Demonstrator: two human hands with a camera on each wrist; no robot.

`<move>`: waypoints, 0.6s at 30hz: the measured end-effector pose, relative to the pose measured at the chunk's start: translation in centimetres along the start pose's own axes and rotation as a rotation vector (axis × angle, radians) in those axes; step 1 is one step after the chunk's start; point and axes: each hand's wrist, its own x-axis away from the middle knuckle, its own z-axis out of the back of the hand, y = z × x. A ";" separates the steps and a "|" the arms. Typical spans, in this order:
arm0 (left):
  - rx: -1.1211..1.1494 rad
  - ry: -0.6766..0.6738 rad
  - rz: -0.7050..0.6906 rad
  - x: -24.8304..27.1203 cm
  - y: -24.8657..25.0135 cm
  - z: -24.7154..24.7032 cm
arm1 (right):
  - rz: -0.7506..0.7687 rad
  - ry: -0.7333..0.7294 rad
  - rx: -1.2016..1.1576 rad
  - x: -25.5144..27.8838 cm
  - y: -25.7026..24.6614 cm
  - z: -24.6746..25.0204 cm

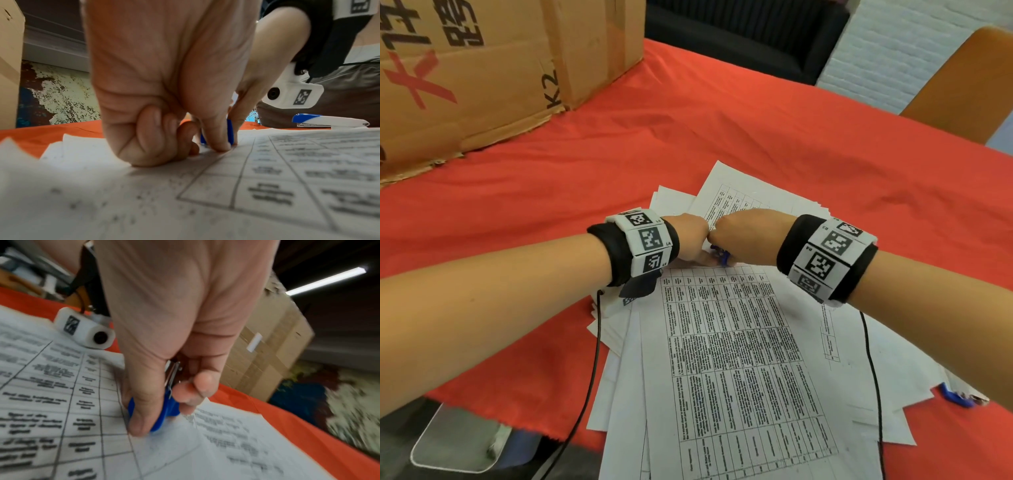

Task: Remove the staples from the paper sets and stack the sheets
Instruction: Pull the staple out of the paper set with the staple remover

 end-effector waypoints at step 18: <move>-0.146 -0.035 0.094 0.7 1.2 0.3 | -0.104 0.134 -0.763 0.8 4.8 -3.8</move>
